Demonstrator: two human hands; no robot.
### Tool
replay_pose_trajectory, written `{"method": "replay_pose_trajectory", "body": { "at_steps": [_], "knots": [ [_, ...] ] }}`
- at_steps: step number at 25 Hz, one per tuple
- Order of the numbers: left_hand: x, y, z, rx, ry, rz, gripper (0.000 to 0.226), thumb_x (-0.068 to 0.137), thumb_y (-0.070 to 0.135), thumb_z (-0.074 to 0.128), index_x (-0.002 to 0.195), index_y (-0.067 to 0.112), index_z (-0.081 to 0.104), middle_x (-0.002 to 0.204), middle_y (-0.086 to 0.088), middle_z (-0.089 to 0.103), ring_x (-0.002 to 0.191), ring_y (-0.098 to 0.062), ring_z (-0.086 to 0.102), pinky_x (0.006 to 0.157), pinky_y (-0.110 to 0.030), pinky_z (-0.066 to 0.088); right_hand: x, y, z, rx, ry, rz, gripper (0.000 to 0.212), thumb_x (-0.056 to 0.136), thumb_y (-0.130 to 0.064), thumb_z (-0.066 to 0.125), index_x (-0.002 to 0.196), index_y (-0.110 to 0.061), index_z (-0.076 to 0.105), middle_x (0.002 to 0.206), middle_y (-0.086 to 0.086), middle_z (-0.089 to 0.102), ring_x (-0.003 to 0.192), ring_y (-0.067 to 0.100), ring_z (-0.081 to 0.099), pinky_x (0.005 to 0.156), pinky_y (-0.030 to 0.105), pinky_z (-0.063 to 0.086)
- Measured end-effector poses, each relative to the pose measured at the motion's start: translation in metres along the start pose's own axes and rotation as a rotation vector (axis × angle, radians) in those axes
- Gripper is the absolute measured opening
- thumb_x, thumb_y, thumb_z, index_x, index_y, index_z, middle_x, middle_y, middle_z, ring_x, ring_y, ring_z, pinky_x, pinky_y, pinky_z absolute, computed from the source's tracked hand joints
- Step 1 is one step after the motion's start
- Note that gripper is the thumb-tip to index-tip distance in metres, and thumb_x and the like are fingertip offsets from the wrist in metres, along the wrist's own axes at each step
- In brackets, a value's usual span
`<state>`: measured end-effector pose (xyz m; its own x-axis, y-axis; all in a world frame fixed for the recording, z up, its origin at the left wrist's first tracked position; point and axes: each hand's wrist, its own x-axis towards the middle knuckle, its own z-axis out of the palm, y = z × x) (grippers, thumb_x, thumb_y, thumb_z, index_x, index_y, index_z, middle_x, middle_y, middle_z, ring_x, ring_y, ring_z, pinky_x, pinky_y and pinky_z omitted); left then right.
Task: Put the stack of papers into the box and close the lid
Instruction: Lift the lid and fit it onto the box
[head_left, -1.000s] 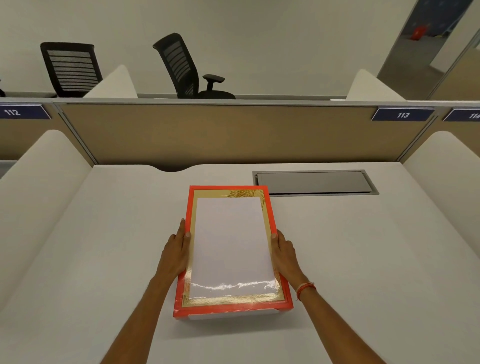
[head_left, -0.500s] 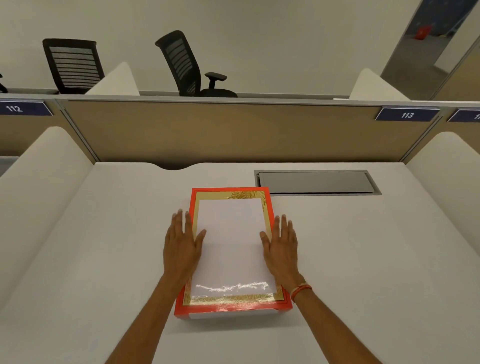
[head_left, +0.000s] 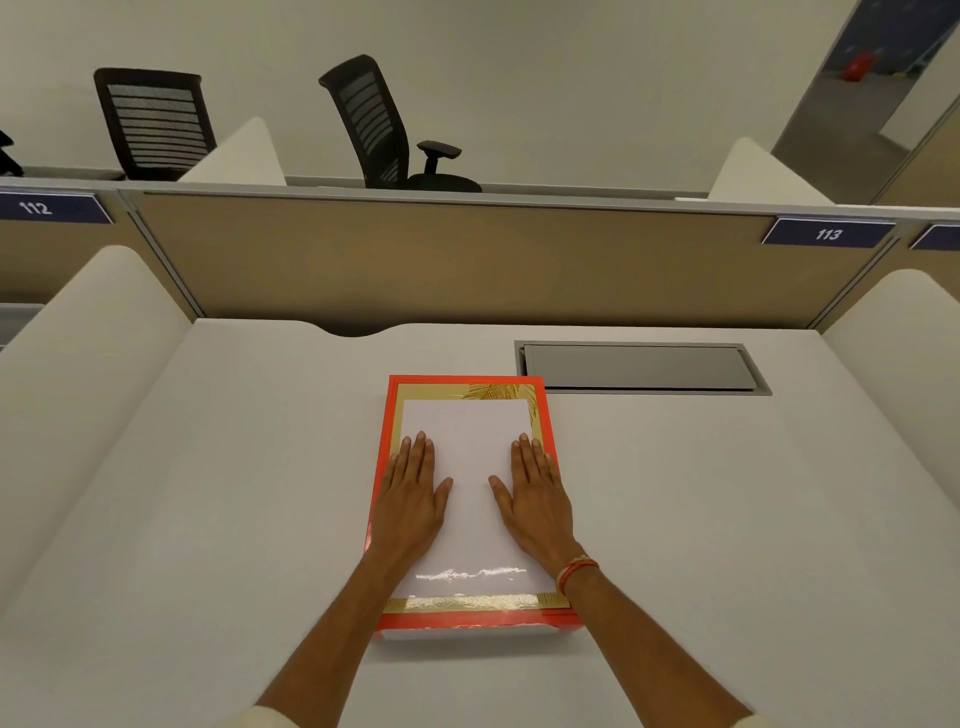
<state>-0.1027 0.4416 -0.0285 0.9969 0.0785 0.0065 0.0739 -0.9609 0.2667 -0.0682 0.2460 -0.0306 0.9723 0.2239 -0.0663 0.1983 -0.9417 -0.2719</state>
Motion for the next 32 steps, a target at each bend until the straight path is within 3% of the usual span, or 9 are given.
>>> {"method": "replay_pose_trajectory", "body": {
  "at_steps": [12, 19, 26, 32],
  "knots": [
    [-0.001, -0.004, 0.012, 0.007, 0.001, -0.002, 0.084, 0.088, 0.064, -0.010, 0.155, 0.014, 0.001, 0.165, -0.003, 0.001, 0.152, -0.019, -0.002, 0.124, -0.036, 0.000, -0.001, 0.001, 0.008, -0.018, 0.015, -0.002, 0.077, 0.098, -0.061, 0.020, 0.156, -0.017, -0.005, 0.165, 0.001, -0.006, 0.153, 0.017, -0.005, 0.126, 0.033, 0.003],
    [-0.003, -0.003, 0.013, 0.033, 0.015, -0.008, 0.075, 0.095, 0.057, 0.010, 0.156, 0.013, 0.008, 0.164, -0.004, 0.009, 0.152, -0.021, 0.006, 0.124, -0.038, 0.005, -0.003, 0.000, 0.010, -0.043, 0.042, -0.002, 0.077, 0.098, -0.060, 0.019, 0.156, -0.016, -0.003, 0.165, 0.001, -0.003, 0.153, 0.017, -0.004, 0.126, 0.034, 0.006],
    [-0.005, -0.001, 0.011, 0.054, 0.000, -0.010, 0.075, 0.095, 0.056, 0.009, 0.156, 0.012, 0.008, 0.165, -0.005, 0.009, 0.152, -0.022, 0.006, 0.124, -0.038, 0.006, -0.004, -0.001, 0.009, -0.056, 0.042, -0.008, 0.076, 0.099, -0.058, 0.019, 0.156, -0.014, -0.002, 0.165, 0.003, -0.002, 0.153, 0.017, -0.004, 0.126, 0.033, 0.003],
    [-0.006, 0.002, 0.008, 0.063, -0.018, -0.010, 0.083, 0.089, 0.061, -0.008, 0.156, 0.013, 0.002, 0.165, -0.005, 0.003, 0.152, -0.021, 0.000, 0.125, -0.038, 0.004, -0.007, -0.002, 0.004, -0.063, 0.032, -0.010, 0.076, 0.099, -0.057, 0.020, 0.156, -0.013, -0.002, 0.166, 0.005, -0.002, 0.153, 0.018, -0.004, 0.126, 0.033, 0.001]
  ]
}}
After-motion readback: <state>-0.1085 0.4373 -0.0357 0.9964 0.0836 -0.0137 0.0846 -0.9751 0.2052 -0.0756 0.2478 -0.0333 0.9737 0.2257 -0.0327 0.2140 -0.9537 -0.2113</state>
